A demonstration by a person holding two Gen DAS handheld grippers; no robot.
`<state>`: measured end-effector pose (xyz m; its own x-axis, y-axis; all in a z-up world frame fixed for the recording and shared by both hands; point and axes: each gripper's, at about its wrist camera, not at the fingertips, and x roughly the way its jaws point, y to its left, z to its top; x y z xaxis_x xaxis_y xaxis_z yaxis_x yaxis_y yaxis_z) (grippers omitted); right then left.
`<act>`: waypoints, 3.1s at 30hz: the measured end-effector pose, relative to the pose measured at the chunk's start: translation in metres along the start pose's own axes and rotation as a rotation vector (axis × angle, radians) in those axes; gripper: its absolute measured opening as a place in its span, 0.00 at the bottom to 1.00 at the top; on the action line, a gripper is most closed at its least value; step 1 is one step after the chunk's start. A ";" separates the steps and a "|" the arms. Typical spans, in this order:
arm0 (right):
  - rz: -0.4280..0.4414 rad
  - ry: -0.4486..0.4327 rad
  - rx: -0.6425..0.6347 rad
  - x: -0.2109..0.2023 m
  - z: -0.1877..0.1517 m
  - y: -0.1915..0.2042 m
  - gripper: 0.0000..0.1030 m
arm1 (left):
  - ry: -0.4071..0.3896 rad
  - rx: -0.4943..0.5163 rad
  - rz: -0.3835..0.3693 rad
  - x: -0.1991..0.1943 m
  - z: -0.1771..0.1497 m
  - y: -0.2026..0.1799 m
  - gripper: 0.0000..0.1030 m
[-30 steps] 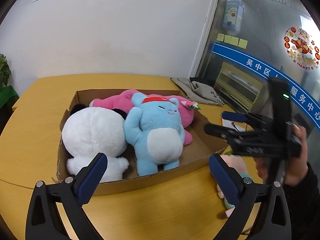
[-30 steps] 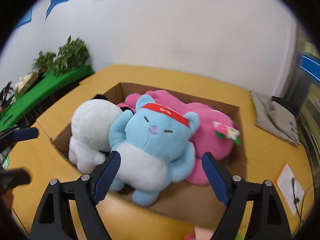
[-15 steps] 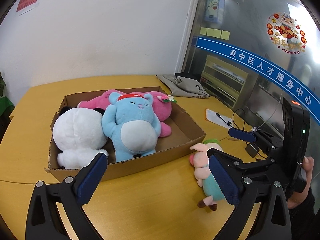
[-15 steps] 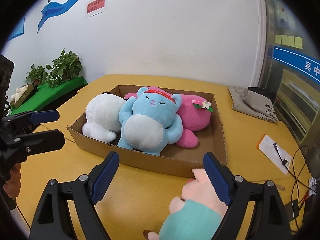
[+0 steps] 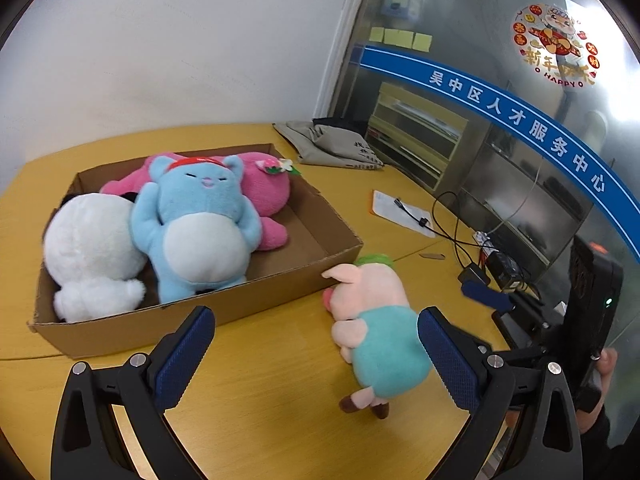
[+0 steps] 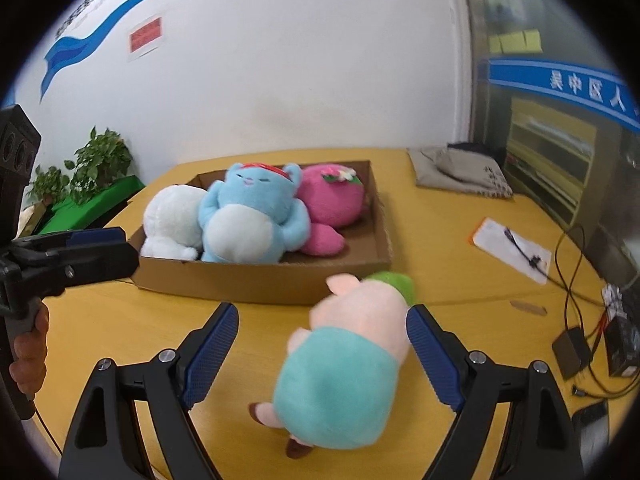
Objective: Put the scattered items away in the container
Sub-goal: 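Move both grippers to the pink-and-teal pig and close on it, then lift the pig with both grippers and carry it over the box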
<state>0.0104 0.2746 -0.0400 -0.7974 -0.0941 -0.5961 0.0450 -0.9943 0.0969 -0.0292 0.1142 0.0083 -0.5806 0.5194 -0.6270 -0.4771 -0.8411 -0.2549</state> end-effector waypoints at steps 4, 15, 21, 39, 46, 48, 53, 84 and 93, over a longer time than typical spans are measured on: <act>0.022 0.052 0.065 0.016 -0.017 -0.015 0.84 | 0.056 0.014 -0.035 0.029 0.006 -0.010 1.00; -0.020 0.084 0.110 0.022 -0.029 -0.023 0.84 | 0.101 0.067 -0.085 0.063 0.021 -0.033 1.00; -0.024 0.110 0.134 0.026 -0.038 -0.032 0.84 | 0.130 0.063 -0.101 0.081 0.023 -0.035 1.00; 0.169 0.206 0.007 0.068 -0.073 0.016 0.78 | 0.328 0.169 -0.056 0.178 0.024 -0.033 0.95; 0.128 0.184 -0.143 0.061 -0.073 0.029 0.73 | 0.312 0.059 -0.074 0.158 0.018 0.000 0.79; 0.121 0.188 -0.161 0.059 -0.073 0.029 0.72 | 0.300 0.056 -0.080 0.153 0.017 -0.001 0.78; 0.124 0.177 -0.188 0.053 -0.075 0.030 0.70 | 0.274 0.048 -0.085 0.141 0.018 -0.007 0.74; 0.166 0.120 -0.056 0.045 -0.020 0.010 0.67 | 0.085 0.153 -0.140 0.102 0.095 -0.043 0.61; 0.152 -0.126 -0.131 0.078 0.077 0.013 0.67 | -0.021 0.197 -0.072 0.113 0.201 -0.006 0.61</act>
<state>-0.0971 0.2587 -0.0242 -0.8439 -0.2441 -0.4777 0.2411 -0.9681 0.0688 -0.2243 0.2082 0.0867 -0.5528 0.5817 -0.5967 -0.6363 -0.7570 -0.1485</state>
